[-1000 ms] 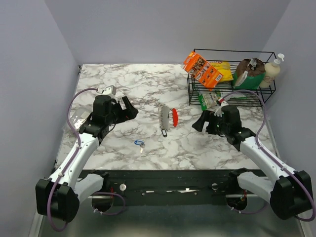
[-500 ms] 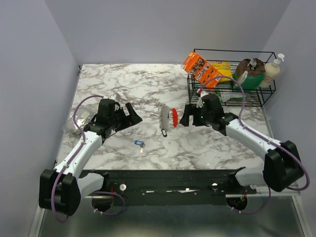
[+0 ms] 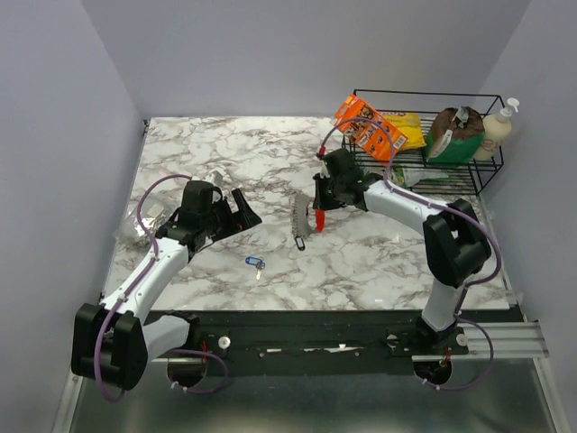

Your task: Put the keys on the keyring

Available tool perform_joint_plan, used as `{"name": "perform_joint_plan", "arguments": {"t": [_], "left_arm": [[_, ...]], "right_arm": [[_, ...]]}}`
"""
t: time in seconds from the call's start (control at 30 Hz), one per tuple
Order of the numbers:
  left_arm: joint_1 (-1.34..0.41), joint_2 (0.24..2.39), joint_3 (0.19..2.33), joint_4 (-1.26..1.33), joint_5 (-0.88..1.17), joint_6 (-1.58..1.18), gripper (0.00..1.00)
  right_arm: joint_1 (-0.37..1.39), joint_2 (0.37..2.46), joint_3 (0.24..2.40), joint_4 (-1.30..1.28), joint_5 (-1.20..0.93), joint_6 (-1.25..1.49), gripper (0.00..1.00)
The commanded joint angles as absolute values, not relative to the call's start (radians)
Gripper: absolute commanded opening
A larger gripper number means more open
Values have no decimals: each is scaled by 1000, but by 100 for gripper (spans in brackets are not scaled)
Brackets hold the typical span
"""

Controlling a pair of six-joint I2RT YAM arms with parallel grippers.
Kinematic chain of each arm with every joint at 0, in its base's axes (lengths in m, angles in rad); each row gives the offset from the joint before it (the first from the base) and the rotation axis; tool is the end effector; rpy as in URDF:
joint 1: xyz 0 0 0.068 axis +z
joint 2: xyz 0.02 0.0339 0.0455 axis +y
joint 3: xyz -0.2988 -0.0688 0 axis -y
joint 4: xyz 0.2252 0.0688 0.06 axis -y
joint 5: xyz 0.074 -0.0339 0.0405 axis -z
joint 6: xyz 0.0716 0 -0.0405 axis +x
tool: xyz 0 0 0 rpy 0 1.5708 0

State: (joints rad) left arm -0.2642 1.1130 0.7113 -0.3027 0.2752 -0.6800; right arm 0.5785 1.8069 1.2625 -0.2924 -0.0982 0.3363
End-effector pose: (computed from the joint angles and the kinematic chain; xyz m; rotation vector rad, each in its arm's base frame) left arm 0.2146 -0.0782 0.2562 -0.3407 2.3506 -0.7909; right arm 0.3402 0.2306 0.2309 -0.3451 2.4494 0.5289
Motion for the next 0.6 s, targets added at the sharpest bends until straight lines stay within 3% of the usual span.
{"name": "perform_joint_plan", "arguments": {"t": [0.0,0.27,0.57], "left_arm": [[-273,1117,715,-298,296,-683,99],[-281,1132,695,-287,298,-689,99],[-285,1135,673,-290,301,-687,99]], "right_arm": [[604,1911,1362,-391,-32,328,3],[650,2008,1402,-434,35,324,1],[675,1976,1283,-446,58,347,1]]}}
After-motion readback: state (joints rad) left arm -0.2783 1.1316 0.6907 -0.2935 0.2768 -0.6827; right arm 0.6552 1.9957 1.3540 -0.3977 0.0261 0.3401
